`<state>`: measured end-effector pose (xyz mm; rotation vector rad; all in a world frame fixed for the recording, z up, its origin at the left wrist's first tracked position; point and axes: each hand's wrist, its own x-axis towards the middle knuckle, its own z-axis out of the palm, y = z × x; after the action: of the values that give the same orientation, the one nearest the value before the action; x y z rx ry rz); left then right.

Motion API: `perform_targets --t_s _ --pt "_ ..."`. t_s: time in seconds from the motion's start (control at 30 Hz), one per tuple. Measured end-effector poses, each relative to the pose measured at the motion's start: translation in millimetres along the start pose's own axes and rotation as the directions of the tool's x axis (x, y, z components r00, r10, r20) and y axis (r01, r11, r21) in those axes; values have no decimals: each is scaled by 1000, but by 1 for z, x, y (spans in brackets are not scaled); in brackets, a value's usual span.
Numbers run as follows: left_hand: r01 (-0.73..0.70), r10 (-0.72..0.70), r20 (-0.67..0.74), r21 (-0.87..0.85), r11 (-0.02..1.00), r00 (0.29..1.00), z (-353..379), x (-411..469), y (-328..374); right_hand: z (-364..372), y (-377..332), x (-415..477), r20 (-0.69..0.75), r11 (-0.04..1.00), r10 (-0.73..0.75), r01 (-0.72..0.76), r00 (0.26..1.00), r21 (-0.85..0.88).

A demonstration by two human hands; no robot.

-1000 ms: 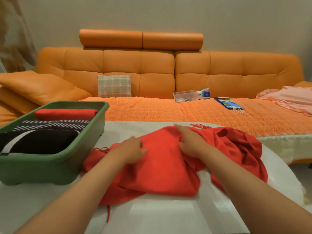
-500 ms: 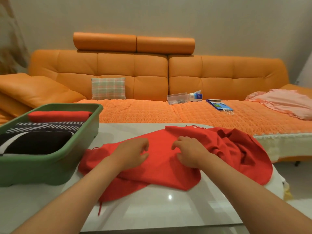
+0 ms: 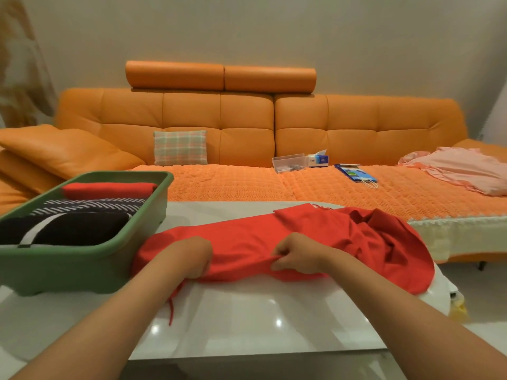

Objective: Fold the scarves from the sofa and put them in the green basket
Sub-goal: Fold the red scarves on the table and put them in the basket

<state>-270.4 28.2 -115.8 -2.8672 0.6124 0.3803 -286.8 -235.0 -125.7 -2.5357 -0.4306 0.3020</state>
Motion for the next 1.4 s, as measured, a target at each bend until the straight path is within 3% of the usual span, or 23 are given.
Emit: perform_targets --t_s 0.07,0.13,0.23,0.33,0.47,0.53,0.67,0.77,0.87,0.93,1.0,1.07,1.1,1.17,1.2,1.23,1.3,1.33,1.4 --pt "61 -62 10 26 998 998 -9 3 4 -5 -6 -2 -28 968 -10 17 1000 251" --pt "50 -62 -120 -98 994 991 -18 12 14 -16 0 -2 -188 930 23 48 982 364" --pt "-86 -38 -393 -293 952 919 -32 37 43 -44 36 -8 -493 993 99 -54 865 105" --pt "-271 34 -520 -386 882 853 -48 68 90 -67 83 -24 -651 958 117 -259 750 -127" --pt "-362 148 -501 -362 859 853 -70 103 159 -81 135 -43 -565 816 398 -561 722 -142" --pt "-299 146 -432 -310 902 890 -75 120 185 -79 155 -45 -477 785 501 -611 722 -101" --pt "-79 38 -158 -264 961 987 -63 157 207 -74 181 -35 -350 757 601 -652 718 -38" --pt "-100 78 -83 -310 945 993 -53 174 213 -72 191 -25 -391 848 504 -527 770 55" --pt "-237 173 -197 -373 897 965 -49 183 227 -72 192 -21 -501 919 393 -341 771 198" --pt "-320 227 -233 -539 779 945 -50 189 237 -77 191 -22 -629 928 371 -289 683 234" --pt "-354 260 -253 -792 497 932 -52 196 245 -85 191 -25 -789 948 304 -248 534 197" --pt "-350 220 -300 -905 243 928 -60 196 251 -94 189 -28 -897 962 166 -268 409 56" --pt "-348 169 -318 -916 197 933 -65 192 251 -97 185 -30 -931 962 62 -268 360 -40" --pt "-397 -8 -408 -893 214 913 -71 184 245 -98 174 -30 -933 940 -164 -235 320 -246" --pt "-414 -134 -448 -882 224 884 -72 180 238 -96 170 -27 -893 916 -256 -202 370 -347" --pt "-423 -267 -473 -878 225 839 -73 176 230 -91 164 -25 -814 892 -311 -145 490 -428" --pt "-433 -456 -513 -859 275 727 -70 169 214 -77 149 -25 -571 914 -242 -13 784 -406" --pt "-418 -463 -546 -836 355 698 -66 167 207 -70 143 -27 -478 954 -178 30 860 -300" --pt "-369 -302 -577 -763 530 759 -55 167 196 -61 133 -30 -495 993 -115 100 861 -57"
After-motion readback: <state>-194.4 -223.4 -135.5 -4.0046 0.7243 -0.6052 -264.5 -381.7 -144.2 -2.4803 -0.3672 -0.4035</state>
